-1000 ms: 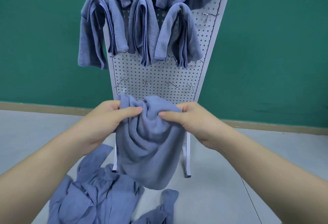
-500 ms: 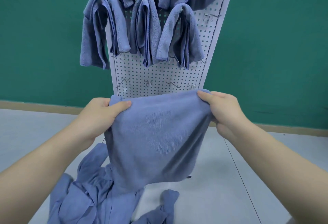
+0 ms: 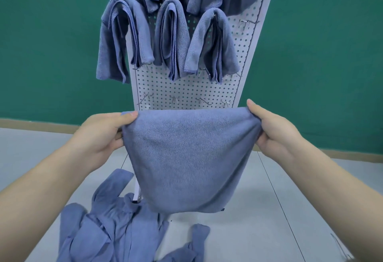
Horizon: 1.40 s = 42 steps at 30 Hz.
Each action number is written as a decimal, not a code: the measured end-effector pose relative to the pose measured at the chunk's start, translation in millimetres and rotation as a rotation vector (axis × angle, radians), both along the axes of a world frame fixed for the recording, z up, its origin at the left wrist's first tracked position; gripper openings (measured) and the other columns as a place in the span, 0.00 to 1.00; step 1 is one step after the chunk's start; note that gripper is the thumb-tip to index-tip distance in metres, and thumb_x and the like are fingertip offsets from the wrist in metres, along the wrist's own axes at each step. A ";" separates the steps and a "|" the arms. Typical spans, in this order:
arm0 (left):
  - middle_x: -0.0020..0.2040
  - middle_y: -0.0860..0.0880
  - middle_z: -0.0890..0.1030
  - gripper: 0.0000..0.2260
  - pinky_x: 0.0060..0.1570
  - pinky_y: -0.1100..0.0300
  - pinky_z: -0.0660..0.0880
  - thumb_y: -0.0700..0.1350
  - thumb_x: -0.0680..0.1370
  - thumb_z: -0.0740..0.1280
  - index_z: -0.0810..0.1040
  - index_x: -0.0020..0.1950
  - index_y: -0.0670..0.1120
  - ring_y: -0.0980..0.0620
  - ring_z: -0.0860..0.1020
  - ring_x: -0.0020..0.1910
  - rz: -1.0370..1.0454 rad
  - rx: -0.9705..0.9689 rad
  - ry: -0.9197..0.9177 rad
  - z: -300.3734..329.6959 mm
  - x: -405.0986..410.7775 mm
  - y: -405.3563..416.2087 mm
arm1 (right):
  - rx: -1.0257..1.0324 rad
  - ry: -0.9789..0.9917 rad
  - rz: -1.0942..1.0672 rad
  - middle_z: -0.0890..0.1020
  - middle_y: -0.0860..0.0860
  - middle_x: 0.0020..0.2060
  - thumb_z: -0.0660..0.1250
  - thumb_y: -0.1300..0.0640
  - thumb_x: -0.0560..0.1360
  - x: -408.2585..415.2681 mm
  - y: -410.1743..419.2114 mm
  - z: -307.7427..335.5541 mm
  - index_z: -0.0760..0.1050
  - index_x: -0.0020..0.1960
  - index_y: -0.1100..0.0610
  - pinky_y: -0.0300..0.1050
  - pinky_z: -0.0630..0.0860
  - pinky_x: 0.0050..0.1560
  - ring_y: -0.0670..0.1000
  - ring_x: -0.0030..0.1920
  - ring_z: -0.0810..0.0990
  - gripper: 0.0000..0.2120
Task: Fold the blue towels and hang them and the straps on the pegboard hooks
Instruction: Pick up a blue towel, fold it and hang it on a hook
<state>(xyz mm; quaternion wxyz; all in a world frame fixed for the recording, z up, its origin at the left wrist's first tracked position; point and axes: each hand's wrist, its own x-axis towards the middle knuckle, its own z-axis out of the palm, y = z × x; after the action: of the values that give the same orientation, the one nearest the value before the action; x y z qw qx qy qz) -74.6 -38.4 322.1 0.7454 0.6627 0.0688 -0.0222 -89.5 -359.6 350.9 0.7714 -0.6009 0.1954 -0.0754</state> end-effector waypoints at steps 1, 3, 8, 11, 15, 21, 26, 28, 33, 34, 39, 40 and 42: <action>0.50 0.46 0.88 0.07 0.51 0.56 0.79 0.41 0.81 0.69 0.85 0.54 0.40 0.53 0.86 0.45 0.019 0.036 -0.025 -1.0 0.3 0.3 | 0.011 -0.012 0.043 0.89 0.48 0.42 0.76 0.51 0.76 0.3 0.1 0.6 0.82 0.47 0.56 0.47 0.81 0.47 0.47 0.41 0.86 0.09; 0.49 0.45 0.88 0.07 0.51 0.55 0.80 0.42 0.81 0.70 0.85 0.50 0.40 0.51 0.85 0.44 0.075 0.136 -0.101 -3.5 0.4 -0.5 | 0.000 -0.049 0.164 0.88 0.48 0.45 0.73 0.53 0.78 0.8 0.2 0.8 0.83 0.50 0.56 0.46 0.79 0.47 0.48 0.45 0.85 0.06; 0.42 0.43 0.79 0.13 0.49 0.49 0.74 0.47 0.80 0.72 0.77 0.40 0.41 0.49 0.74 0.42 0.195 0.218 -0.269 -6.7 3.4 4.3 | -0.224 -0.125 0.263 0.87 0.52 0.46 0.71 0.58 0.79 -0.6 1.1 -4.4 0.83 0.46 0.59 0.42 0.79 0.52 0.49 0.45 0.83 0.06; 0.43 0.44 0.77 0.15 0.49 0.49 0.70 0.48 0.78 0.73 0.74 0.35 0.48 0.49 0.72 0.43 0.262 0.152 -0.273 -5.1 5.0 9.3 | -0.412 -0.114 0.169 0.85 0.49 0.41 0.75 0.53 0.77 -0.4 -1.1 -9.8 0.82 0.38 0.56 0.45 0.76 0.57 0.48 0.45 0.80 0.11; 0.43 0.45 0.76 0.17 0.51 0.50 0.70 0.48 0.78 0.75 0.74 0.32 0.49 0.50 0.72 0.44 0.290 0.088 -0.271 -4.9 5.4 9.3 | -0.412 -0.059 0.102 0.80 0.43 0.32 0.78 0.47 0.73 3.3 -3.7 -12.1 0.76 0.24 0.51 0.49 0.71 0.61 0.50 0.48 0.76 0.22; 0.60 0.42 0.84 0.10 0.58 0.49 0.74 0.41 0.83 0.64 0.81 0.61 0.40 0.46 0.81 0.54 0.027 -0.107 -0.206 -1.2 6.6 8.0 | -0.223 -0.179 0.327 0.87 0.50 0.53 0.70 0.50 0.80 -0.2 1.6 -9.2 0.85 0.49 0.54 0.49 0.73 0.67 0.49 0.55 0.81 0.08; 0.63 0.44 0.84 0.17 0.64 0.51 0.78 0.36 0.80 0.64 0.78 0.68 0.44 0.47 0.82 0.60 -0.115 -0.181 -0.271 5.3 -0.3 0.7 | -0.097 -0.311 0.393 0.84 0.54 0.62 0.64 0.52 0.83 -2.6 10.8 -3.4 0.81 0.60 0.57 0.51 0.71 0.67 0.51 0.59 0.81 0.12; 0.63 0.42 0.83 0.18 0.65 0.52 0.78 0.36 0.78 0.66 0.79 0.67 0.42 0.46 0.82 0.62 -0.119 -0.189 -0.289 4.1 -0.6 0.1 | -0.079 -0.343 0.387 0.84 0.53 0.63 0.62 0.54 0.85 -3.6 12.4 -1.4 0.80 0.64 0.57 0.47 0.74 0.63 0.50 0.60 0.82 0.13; 0.56 0.41 0.86 0.07 0.56 0.49 0.79 0.37 0.78 0.70 0.84 0.55 0.45 0.47 0.83 0.51 0.083 -0.035 -0.333 -2.1 1.9 1.8 | -0.060 -0.381 0.371 0.84 0.51 0.63 0.63 0.59 0.84 -4.2 13.2 0.3 0.77 0.69 0.57 0.50 0.78 0.62 0.50 0.64 0.83 0.15; 0.53 0.43 0.87 0.06 0.54 0.49 0.78 0.38 0.79 0.70 0.85 0.52 0.46 0.47 0.83 0.49 0.124 -0.007 -0.350 -3.6 2.9 2.3 | -0.085 -0.380 0.359 0.85 0.52 0.62 0.63 0.59 0.84 -4.4 13.3 0.6 0.78 0.68 0.57 0.50 0.78 0.62 0.50 0.64 0.83 0.14; 0.49 0.47 0.85 0.05 0.47 0.53 0.75 0.44 0.83 0.68 0.83 0.49 0.47 0.49 0.80 0.47 0.274 0.014 -0.363 -2.4 1.7 3.7 | -0.196 -0.386 0.305 0.86 0.52 0.58 0.61 0.57 0.85 -4.1 14.7 -3.4 0.81 0.64 0.57 0.45 0.80 0.53 0.50 0.58 0.85 0.13; 0.50 0.46 0.84 0.07 0.48 0.52 0.74 0.46 0.83 0.67 0.82 0.47 0.47 0.49 0.79 0.47 0.273 -0.011 -0.349 -1.0 0.9 4.0 | -0.206 -0.395 0.301 0.87 0.52 0.58 0.61 0.58 0.85 -4.3 16.0 -3.5 0.81 0.64 0.58 0.45 0.80 0.53 0.49 0.59 0.85 0.13; 0.51 0.46 0.82 0.11 0.51 0.51 0.73 0.51 0.84 0.66 0.77 0.45 0.48 0.49 0.78 0.49 0.248 -0.081 -0.302 0.9 2.4 5.0 | -0.203 -0.415 0.294 0.87 0.52 0.58 0.61 0.58 0.86 -3.7 17.0 -3.3 0.81 0.64 0.59 0.41 0.81 0.55 0.48 0.59 0.85 0.13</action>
<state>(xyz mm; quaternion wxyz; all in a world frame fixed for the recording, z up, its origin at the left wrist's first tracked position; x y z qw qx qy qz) -72.2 -33.4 322.9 0.7703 0.6144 0.0364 0.1668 -93.2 -342.6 347.6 0.7334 -0.6687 -0.0649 -0.1033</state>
